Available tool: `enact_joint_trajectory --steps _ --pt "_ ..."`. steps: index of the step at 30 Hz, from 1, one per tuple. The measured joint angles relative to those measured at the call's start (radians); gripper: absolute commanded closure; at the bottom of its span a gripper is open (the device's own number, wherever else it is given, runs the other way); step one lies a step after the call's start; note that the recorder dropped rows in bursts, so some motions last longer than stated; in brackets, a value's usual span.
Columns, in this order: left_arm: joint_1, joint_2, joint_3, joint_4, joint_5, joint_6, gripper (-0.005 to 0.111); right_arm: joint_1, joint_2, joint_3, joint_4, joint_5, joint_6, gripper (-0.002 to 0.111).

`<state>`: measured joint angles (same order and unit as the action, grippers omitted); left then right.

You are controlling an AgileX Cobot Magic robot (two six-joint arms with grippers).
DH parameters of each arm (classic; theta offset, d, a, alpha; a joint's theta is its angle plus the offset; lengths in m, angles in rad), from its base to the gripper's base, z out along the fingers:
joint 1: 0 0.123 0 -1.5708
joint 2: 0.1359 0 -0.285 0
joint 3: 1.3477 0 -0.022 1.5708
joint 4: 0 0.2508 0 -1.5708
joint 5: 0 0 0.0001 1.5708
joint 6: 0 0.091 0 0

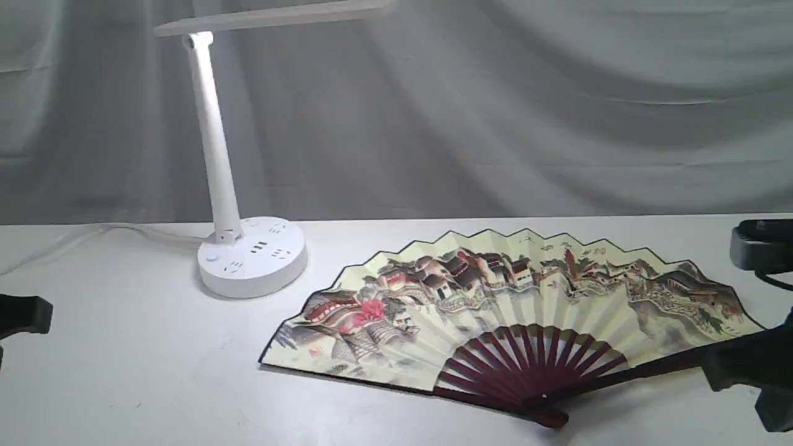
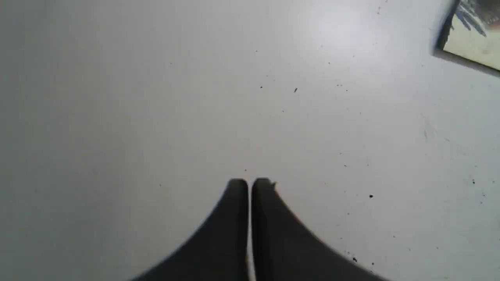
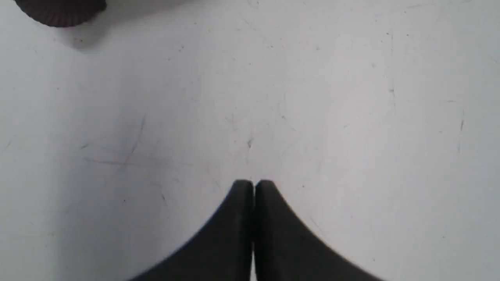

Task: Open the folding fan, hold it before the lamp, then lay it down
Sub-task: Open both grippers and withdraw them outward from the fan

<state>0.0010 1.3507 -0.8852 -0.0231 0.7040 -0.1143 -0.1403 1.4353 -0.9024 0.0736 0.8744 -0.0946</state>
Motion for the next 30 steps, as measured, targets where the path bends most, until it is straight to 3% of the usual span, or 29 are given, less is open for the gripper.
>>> enact_joint_trajectory --steps 6,14,30 --pt "0.004 0.0 0.002 -0.008 -0.049 0.011 0.107 0.0 -0.002 0.0 -0.007 0.002 0.0 0.108" --pt "0.004 -0.004 0.004 0.004 -0.018 0.02 0.107 0.0 -0.002 0.009 -0.01 -0.018 0.0 0.108" --pt "0.004 -0.252 0.005 0.015 -0.049 0.042 0.107 0.0 -0.062 0.009 -0.012 -0.027 0.0 0.108"
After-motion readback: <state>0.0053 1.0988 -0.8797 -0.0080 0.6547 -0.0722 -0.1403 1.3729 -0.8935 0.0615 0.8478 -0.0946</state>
